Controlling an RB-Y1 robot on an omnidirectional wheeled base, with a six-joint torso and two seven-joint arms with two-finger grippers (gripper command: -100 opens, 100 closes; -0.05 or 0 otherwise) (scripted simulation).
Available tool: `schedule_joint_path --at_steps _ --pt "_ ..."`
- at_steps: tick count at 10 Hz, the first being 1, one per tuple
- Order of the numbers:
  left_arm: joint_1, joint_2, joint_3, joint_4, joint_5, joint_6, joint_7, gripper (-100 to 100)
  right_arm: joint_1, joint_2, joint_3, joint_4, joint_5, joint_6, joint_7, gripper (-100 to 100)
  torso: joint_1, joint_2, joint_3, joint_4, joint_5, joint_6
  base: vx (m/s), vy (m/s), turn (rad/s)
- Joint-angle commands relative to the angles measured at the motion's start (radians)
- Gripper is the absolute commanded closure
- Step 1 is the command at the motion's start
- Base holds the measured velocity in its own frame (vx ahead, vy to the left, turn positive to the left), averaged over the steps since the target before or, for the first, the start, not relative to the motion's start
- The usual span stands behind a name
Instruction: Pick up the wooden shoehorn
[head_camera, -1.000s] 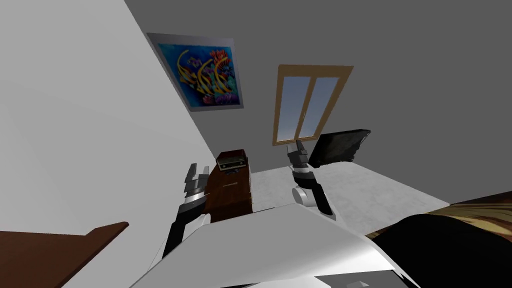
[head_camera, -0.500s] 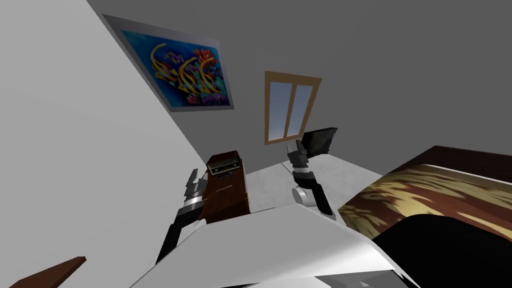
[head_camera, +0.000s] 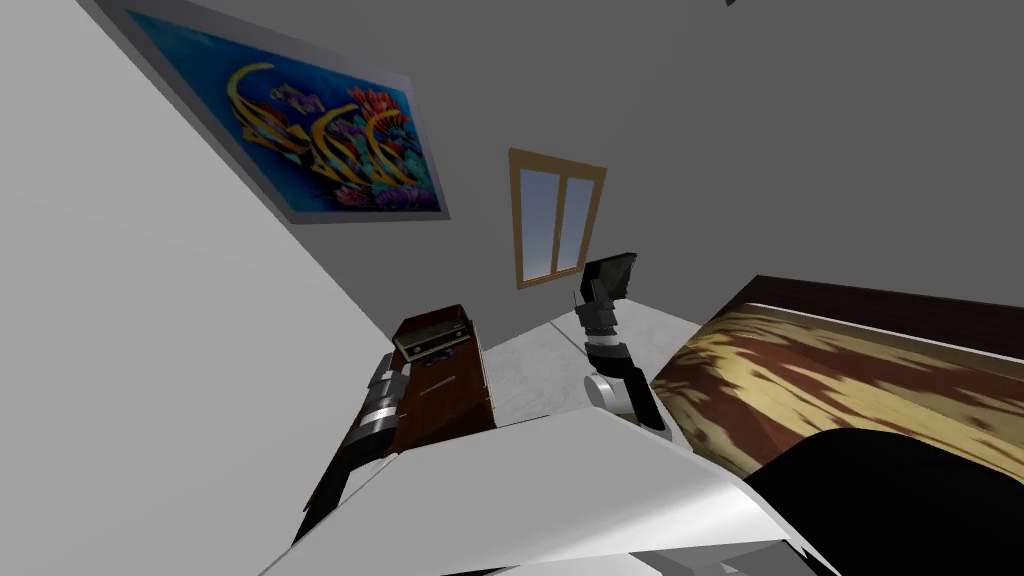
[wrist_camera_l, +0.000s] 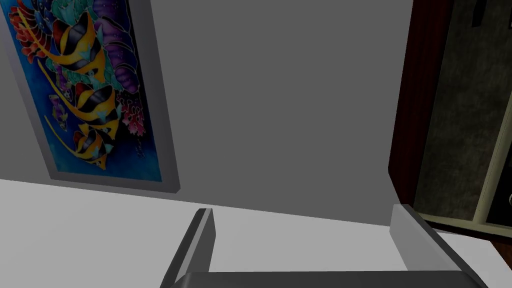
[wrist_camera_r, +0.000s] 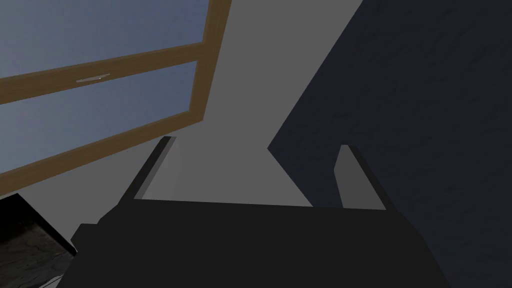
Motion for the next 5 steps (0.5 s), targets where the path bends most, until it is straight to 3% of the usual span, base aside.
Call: schedule_joint_path --at_steps 1,2,3,5 --pt "0.001 0.024 0.023 0.05 0.048 0.042 0.002 -100 0.0 0.0 0.0 0.0 0.0 0.0 0.0 0 0.0 0.0 0.0 0.0 0.0 0.0 -0.04 0.017 -0.272" --pt "0.001 0.024 0.023 0.055 0.048 0.042 0.002 -100 0.0 0.0 0.0 0.0 0.0 0.0 0.0 0 0.0 0.0 0.0 0.0 0.0 0.001 -0.031 0.017 -0.18" --pt "0.006 0.042 0.041 0.09 0.089 0.076 0.002 -100 0.0 0.0 0.0 0.0 0.0 0.0 0.0 0 0.0 0.0 0.0 0.0 0.0 0.0 -0.039 0.019 -0.234" --pt "0.006 0.042 0.041 0.105 0.089 0.076 0.002 -100 0.0 0.0 0.0 0.0 0.0 0.0 0.0 0 0.0 -0.001 0.0 0.0 0.0 0.0 -0.018 0.013 -0.102"
